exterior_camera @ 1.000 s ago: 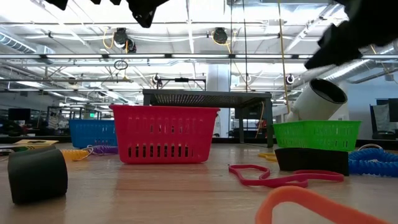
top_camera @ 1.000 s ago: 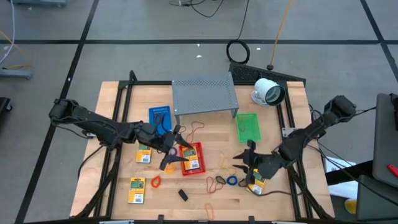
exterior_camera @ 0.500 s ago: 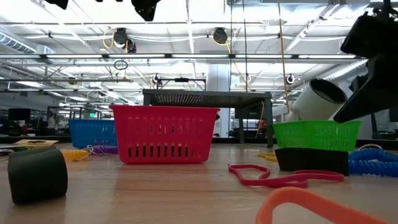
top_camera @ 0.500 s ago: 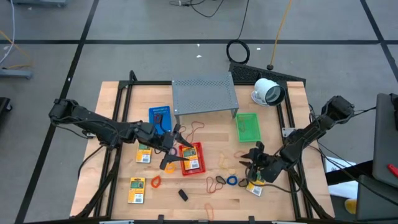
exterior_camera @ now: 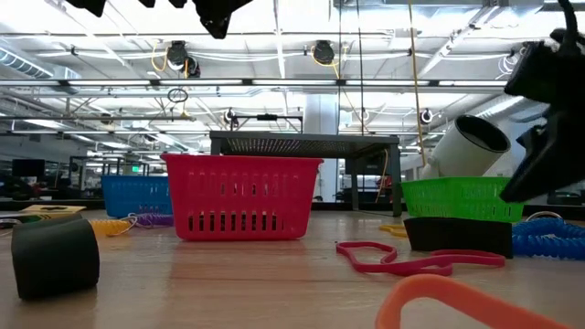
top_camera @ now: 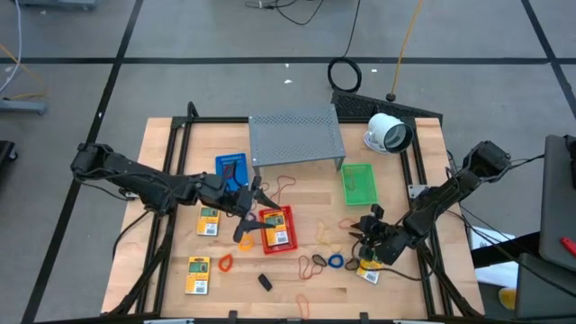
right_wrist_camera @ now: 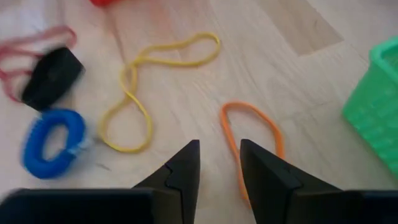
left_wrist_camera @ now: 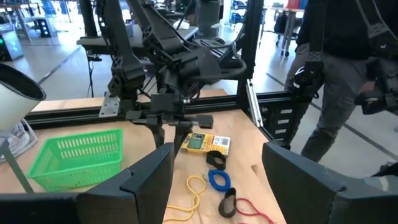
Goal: Pick & Place Office Desk Supplies
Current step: Put the top orange rubber band into the green bin, then put the yellow rubber band into the green bin
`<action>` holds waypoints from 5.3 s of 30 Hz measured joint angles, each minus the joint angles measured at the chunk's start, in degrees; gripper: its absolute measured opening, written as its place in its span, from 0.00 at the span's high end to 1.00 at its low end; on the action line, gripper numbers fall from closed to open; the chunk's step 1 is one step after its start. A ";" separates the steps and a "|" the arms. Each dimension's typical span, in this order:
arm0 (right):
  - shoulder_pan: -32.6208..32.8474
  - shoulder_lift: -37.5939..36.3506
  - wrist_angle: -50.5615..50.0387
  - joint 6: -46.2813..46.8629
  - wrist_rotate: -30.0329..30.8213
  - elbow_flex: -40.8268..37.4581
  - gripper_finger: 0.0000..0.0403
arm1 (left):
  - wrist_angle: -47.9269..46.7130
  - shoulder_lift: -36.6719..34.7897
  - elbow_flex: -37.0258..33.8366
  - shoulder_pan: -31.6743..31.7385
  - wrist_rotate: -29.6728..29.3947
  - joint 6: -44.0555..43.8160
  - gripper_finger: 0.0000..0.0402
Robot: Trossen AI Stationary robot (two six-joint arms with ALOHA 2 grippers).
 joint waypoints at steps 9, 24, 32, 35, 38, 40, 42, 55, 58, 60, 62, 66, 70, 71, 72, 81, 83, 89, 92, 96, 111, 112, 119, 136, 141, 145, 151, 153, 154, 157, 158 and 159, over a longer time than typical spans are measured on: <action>-1.73 7.14 0.56 -0.61 -1.01 0.17 0.77 | -0.33 0.00 0.00 0.00 0.00 -0.20 0.36; -3.47 7.50 -0.48 2.74 -1.19 0.11 0.92 | -0.30 0.00 0.00 0.00 -1.81 0.28 0.36; -4.09 6.73 1.67 1.94 2.16 -0.04 1.00 | -0.17 0.00 0.00 0.00 -6.50 0.47 0.36; -5.16 4.08 1.69 0.71 3.29 0.44 1.00 | -0.15 0.00 0.00 0.00 -6.49 1.11 0.36; -5.93 0.59 2.94 -1.23 4.89 1.24 1.00 | -0.13 0.00 0.00 0.00 -6.45 1.09 0.36; -6.12 -1.84 5.84 -4.54 6.31 1.37 1.00 | -0.13 0.00 0.00 0.00 -6.45 1.05 0.36; -6.15 -4.22 10.74 -9.58 7.85 1.47 1.00 | -0.13 0.00 0.00 0.00 -6.45 0.67 0.36; -6.19 -8.77 44.83 -45.33 3.04 1.57 1.00 | 3.71 0.04 -0.02 0.00 -7.93 0.26 0.36; -6.31 -8.77 45.50 -47.14 3.64 1.57 1.00 | 3.72 0.04 -0.02 0.00 -8.00 0.28 0.36; -6.37 -8.77 45.01 -47.43 5.60 1.57 1.00 | 4.14 0.04 -0.02 0.00 -8.83 0.85 0.36; -6.55 -9.01 44.97 -49.12 8.27 1.57 1.00 | 4.78 0.04 -0.02 0.06 -9.45 1.77 0.36; -6.63 -12.02 44.88 -53.64 14.83 1.57 1.00 | 4.98 0.04 -0.02 0.83 -9.42 2.26 0.36; -5.64 -15.68 39.70 -51.42 23.27 1.57 1.00 | 4.35 0.04 -0.02 1.78 -9.49 2.14 0.36; -5.09 -16.32 37.12 -49.95 25.81 1.57 1.00 | 3.77 0.03 -0.02 2.01 -9.51 2.11 0.36; -4.64 -16.80 34.40 -48.22 28.10 1.57 1.00 | 2.91 0.02 -0.02 2.15 -9.50 2.03 0.36; -5.50 -17.90 22.25 -34.73 37.89 0.02 1.00 | -1.81 0.02 -0.02 2.67 -9.46 -1.23 0.36; -6.73 -17.82 22.05 -33.40 37.91 -1.15 1.00 | -1.79 0.02 -0.02 2.67 -9.46 -2.07 0.36; -10.10 -17.85 22.12 -30.12 37.83 -5.00 1.00 | -2.23 0.02 -0.02 2.62 -9.45 -3.89 0.36; -11.08 -18.14 22.05 -27.31 37.05 -6.68 1.00 | -2.45 0.02 -0.02 2.62 -9.44 -3.88 0.36; -12.10 -19.61 22.08 -28.14 31.68 -7.10 1.00 | -2.48 0.02 -0.02 2.62 -9.44 -3.68 0.36; -12.16 -28.30 0.99 -12.39 24.12 -7.10 1.00 | -4.66 0.02 -0.02 2.62 -9.42 -5.42 0.36; -12.22 -28.66 0.00 -11.26 23.01 -7.10 1.00 | -4.66 0.02 -0.02 2.62 -9.42 -5.42 0.36; -12.61 -29.83 -2.40 -7.88 17.46 -7.10 1.00 | -4.31 0.02 -0.02 2.62 -9.44 -5.16 0.36; -14.15 -29.80 -10.73 -0.02 14.89 -7.10 0.71 | -4.24 0.00 -0.02 2.67 -9.44 -4.21 0.36; -14.15 -29.66 -5.72 -5.62 14.86 -7.10 0.65 | -3.55 0.00 -0.02 2.67 -9.44 -1.86 0.36; -14.00 -28.06 5.86 -18.03 10.04 -7.10 0.65 | -2.48 0.00 -0.02 2.67 -9.44 -2.10 0.36; -14.00 -22.46 27.68 -31.29 -6.01 -7.07 0.67 | -2.51 0.00 -0.02 2.67 -8.49 -2.36 0.36; -13.95 -19.83 34.16 -33.80 -8.23 -7.06 0.68 | -2.51 0.00 -0.02 2.64 -8.48 -2.14 0.36; -13.98 -18.45 37.18 -35.15 -8.70 -7.06 0.68 | -2.43 0.00 -0.02 2.64 -8.48 -2.09 0.36; -13.98 -14.38 45.35 -39.88 -8.73 -7.06 0.68 | -1.27 0.00 -0.02 2.67 -8.48 -2.21 0.36; -13.98 -13.15 47.19 -41.50 -8.84 -7.06 0.68 | -0.71 0.00 -0.02 2.67 -8.44 -2.38 0.36; -13.98 -12.06 48.80 -42.88 -9.05 -7.06 0.68 | -0.03 0.00 -0.02 2.67 -8.40 -2.93 0.36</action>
